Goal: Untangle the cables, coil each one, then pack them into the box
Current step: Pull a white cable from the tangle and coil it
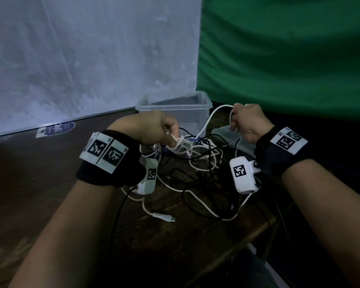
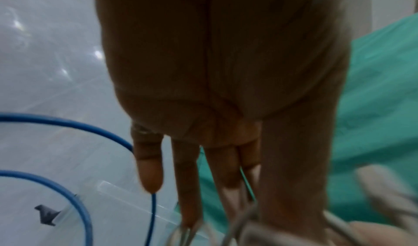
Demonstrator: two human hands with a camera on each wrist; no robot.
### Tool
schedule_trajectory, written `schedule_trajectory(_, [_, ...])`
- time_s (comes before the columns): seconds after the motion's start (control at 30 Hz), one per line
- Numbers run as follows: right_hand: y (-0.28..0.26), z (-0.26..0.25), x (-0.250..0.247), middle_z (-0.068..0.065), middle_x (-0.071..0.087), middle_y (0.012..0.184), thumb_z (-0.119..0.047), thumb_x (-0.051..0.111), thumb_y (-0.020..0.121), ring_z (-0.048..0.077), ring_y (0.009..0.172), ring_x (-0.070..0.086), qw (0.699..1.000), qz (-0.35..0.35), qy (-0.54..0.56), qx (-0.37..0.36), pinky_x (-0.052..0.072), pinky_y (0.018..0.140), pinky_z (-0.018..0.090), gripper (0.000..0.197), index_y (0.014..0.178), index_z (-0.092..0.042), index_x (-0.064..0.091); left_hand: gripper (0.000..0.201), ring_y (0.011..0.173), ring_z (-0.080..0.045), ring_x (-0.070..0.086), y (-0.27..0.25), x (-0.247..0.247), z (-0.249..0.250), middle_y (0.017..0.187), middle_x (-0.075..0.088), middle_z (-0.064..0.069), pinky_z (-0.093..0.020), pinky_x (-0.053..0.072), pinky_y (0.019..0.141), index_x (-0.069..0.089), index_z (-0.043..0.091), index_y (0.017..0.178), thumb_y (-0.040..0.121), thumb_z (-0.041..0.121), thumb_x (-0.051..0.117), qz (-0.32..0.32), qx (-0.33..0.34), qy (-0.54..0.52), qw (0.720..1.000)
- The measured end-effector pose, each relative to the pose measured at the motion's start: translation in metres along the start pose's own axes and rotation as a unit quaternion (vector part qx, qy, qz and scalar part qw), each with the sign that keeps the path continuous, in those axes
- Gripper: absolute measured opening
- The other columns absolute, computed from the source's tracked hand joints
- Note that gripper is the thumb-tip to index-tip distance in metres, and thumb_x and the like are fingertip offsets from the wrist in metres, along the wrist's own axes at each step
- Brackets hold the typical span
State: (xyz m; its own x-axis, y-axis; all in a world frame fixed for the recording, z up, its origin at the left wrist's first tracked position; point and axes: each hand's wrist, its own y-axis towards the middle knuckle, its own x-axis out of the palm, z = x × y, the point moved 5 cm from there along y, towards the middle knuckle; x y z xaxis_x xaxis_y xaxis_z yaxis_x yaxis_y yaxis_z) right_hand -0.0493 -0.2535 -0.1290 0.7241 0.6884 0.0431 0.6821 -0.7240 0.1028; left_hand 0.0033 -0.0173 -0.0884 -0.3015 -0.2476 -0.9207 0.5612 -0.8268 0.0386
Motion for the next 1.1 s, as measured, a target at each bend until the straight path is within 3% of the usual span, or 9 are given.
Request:
schedule_trajectory(0.13, [-0.003,-0.001,-0.003,0.003,0.06,0.052,-0.013,0.028,0.1,0.019,0.047,0.06,0.987,-0.005,0.149,0.068,0.043,0.053,0.024,0.021,0.082,-0.016,0.039,0.016,0.056,-0.002,0.058,0.0,0.012,-0.001,0.07,0.061,0.004,-0.014,0.043,0.05,0.063,0.017,0.08,0.079,0.002,0.068,-0.087,-0.039,0.042,0.995])
schedule_trajectory(0.23, [-0.011,-0.012,0.004,0.01,0.07,0.077,-0.017,0.022,0.103,0.017,0.059,0.071,0.975,-0.047,0.208,0.06,0.049,0.063,0.027,0.021,0.089,-0.015,0.038,0.013,0.096,-0.018,0.06,0.002,0.02,0.001,0.096,0.064,0.004,-0.029,0.047,0.083,0.068,0.017,0.099,0.089,0.017,0.061,-0.138,-0.053,0.128,0.981])
schedule_trajectory(0.3, [-0.016,-0.02,0.006,0.011,0.071,0.081,-0.016,0.025,0.103,0.019,0.063,0.072,0.972,-0.059,0.225,0.04,0.051,0.064,0.027,0.019,0.091,-0.015,0.039,0.026,0.107,-0.024,0.057,0.004,0.022,0.001,0.114,0.064,-0.002,-0.03,0.041,0.09,0.065,0.01,0.114,0.096,0.022,0.05,-0.14,-0.063,0.124,0.98])
schedule_trajectory(0.43, [-0.025,-0.037,0.007,0.016,0.074,0.082,-0.014,0.032,0.103,0.026,0.077,0.073,0.959,-0.095,0.266,0.019,0.057,0.068,0.032,0.013,0.094,-0.01,0.041,0.034,0.082,-0.021,0.057,0.011,0.012,0.0,0.088,0.067,-0.004,-0.03,0.042,0.073,0.062,0.01,0.096,0.096,0.04,0.046,0.012,-0.036,0.004,0.999])
schedule_trajectory(0.57, [-0.032,-0.054,0.014,0.019,0.073,0.079,-0.014,0.032,0.103,0.028,0.072,0.072,0.956,-0.13,0.261,-0.014,0.058,0.061,0.031,0.016,0.089,-0.008,0.038,0.041,0.095,-0.021,0.056,0.019,0.021,0.005,0.098,0.062,-0.001,-0.036,0.043,0.09,0.06,0.023,0.101,0.091,0.058,0.041,0.041,0.007,0.023,0.999])
schedule_trajectory(0.7, [-0.037,-0.048,0.021,0.006,0.066,0.062,-0.012,0.035,0.102,0.018,0.053,0.065,0.98,-0.159,0.116,-0.034,0.055,0.059,0.028,0.018,0.089,-0.007,0.046,0.035,0.082,-0.014,0.054,0.022,0.015,0.008,0.099,0.057,-0.003,-0.034,0.046,0.083,0.048,0.019,0.121,0.094,0.041,0.05,0.131,0.022,-0.076,0.988])
schedule_trajectory(0.83, [-0.044,-0.034,0.03,-0.001,0.04,0.045,-0.021,0.044,0.1,0.009,0.035,0.038,0.978,-0.203,0.044,-0.034,0.045,0.053,0.027,0.031,0.071,-0.012,0.046,0.024,0.078,0.003,0.047,0.01,-0.008,0.02,0.107,0.055,0.001,-0.004,0.038,0.069,0.053,0.017,0.113,0.091,0.025,0.059,0.305,0.122,-0.163,0.93])
schedule_trajectory(0.97, [-0.062,-0.028,0.044,-0.005,0.031,0.046,-0.032,0.045,0.099,0.008,0.035,0.028,0.96,-0.281,0.016,-0.007,0.047,0.048,0.025,0.035,0.068,-0.015,0.04,0.019,0.102,0.005,0.049,0.011,-0.005,0.034,0.113,0.055,0.001,-0.002,0.033,0.087,0.067,0.013,0.106,0.092,0.012,0.054,0.27,0.228,-0.126,0.927])
schedule_trajectory(1.1, [-0.076,-0.026,0.051,-0.005,0.027,0.043,-0.034,0.039,0.101,0.008,0.033,0.024,0.931,-0.361,-0.043,0.034,0.038,0.045,0.024,0.042,0.063,-0.016,0.038,0.033,0.121,-0.005,0.044,0.015,0.001,0.036,0.132,0.054,-0.002,-0.01,0.028,0.102,0.061,0.013,0.121,0.091,0.009,0.049,0.223,0.239,-0.052,0.944])
